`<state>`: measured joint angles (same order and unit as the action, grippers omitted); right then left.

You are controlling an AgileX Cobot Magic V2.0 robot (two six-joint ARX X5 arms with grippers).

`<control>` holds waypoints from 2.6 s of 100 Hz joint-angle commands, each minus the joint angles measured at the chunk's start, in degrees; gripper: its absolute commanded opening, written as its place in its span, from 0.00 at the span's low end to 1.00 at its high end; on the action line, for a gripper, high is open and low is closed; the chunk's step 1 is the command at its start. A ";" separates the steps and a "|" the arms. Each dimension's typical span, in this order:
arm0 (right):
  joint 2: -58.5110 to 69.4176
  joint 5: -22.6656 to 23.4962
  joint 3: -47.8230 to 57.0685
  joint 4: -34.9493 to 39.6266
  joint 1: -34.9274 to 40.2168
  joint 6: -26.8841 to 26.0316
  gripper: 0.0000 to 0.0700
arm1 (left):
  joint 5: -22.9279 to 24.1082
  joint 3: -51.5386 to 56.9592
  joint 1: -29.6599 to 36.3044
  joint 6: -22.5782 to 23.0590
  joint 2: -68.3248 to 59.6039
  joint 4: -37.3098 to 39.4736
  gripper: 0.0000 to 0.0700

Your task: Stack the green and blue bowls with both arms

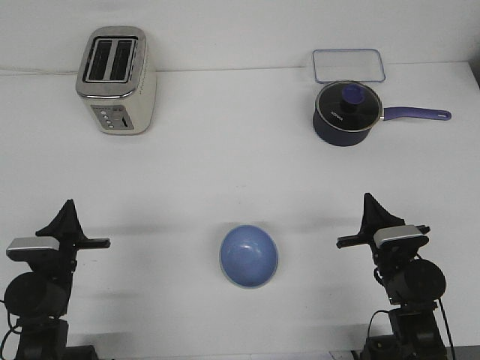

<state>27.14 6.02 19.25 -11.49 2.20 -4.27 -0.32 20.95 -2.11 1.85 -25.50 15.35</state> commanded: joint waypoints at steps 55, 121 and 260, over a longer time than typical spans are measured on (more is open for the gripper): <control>0.24 -0.07 0.46 -0.87 0.09 -0.22 0.00 | -0.09 -20.20 -0.13 -1.16 25.33 -7.74 0.02; 0.24 -0.07 0.46 -0.94 0.09 -0.22 0.00 | -0.11 -20.15 -0.11 -1.07 25.22 -7.93 0.02; -27.08 -6.05 -18.51 14.08 -1.66 19.26 0.00 | -0.11 -20.15 -0.13 -1.07 25.27 -7.98 0.02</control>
<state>0.05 -0.08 0.82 3.49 0.49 14.76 -0.34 1.91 -2.17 0.51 -0.34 6.76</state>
